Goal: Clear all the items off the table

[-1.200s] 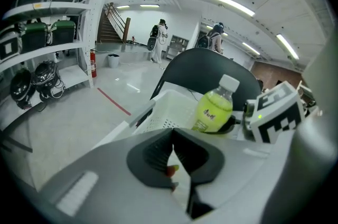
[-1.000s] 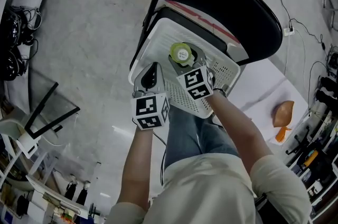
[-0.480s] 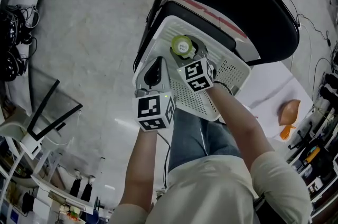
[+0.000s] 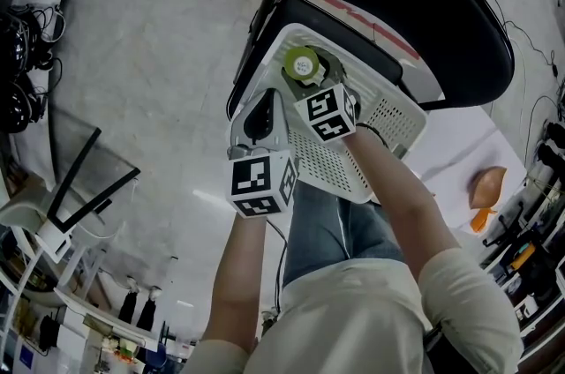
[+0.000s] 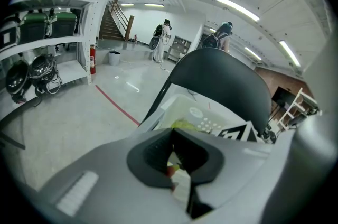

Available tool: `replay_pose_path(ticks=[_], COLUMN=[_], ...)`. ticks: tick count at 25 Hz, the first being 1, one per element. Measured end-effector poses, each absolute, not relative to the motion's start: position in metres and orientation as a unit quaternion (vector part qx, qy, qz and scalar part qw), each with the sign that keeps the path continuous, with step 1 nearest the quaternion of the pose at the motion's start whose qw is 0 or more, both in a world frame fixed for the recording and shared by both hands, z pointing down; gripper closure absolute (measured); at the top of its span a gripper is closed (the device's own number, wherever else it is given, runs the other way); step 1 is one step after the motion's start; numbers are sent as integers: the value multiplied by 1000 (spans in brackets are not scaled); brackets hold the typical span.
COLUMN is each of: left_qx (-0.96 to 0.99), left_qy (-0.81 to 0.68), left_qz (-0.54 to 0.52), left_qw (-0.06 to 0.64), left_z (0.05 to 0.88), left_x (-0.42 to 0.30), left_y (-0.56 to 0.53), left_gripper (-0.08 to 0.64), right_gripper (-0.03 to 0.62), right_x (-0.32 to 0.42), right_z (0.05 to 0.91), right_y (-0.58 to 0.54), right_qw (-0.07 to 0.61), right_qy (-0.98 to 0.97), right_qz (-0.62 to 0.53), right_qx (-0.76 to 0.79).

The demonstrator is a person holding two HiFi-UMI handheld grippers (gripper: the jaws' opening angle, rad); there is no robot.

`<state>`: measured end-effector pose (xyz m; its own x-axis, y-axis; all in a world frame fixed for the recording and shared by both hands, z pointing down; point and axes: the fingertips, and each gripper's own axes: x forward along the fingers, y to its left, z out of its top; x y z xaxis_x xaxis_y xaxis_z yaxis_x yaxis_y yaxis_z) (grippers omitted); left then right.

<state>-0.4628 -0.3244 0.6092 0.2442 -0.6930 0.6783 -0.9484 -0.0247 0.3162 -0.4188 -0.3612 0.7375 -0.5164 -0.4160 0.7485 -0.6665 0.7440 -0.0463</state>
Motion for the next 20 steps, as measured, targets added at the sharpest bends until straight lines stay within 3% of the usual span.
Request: replay_pose_path(ticks=[12,20], left_qx=[691,687], left_qy=[-592,-595], left_qz=[182,192], left_qw=[372,371], left_z=[612,611], left_x=[-458,-456], left_y=[-322,-315], left_gripper=[551,551], right_gripper=[258,256], right_x=[-415,-412], right_z=[735,713], right_y=[-353,-348], right_qw=[371,355], right_qy=[-857,-860], right_qz=[182,185], right_qx=[308,316])
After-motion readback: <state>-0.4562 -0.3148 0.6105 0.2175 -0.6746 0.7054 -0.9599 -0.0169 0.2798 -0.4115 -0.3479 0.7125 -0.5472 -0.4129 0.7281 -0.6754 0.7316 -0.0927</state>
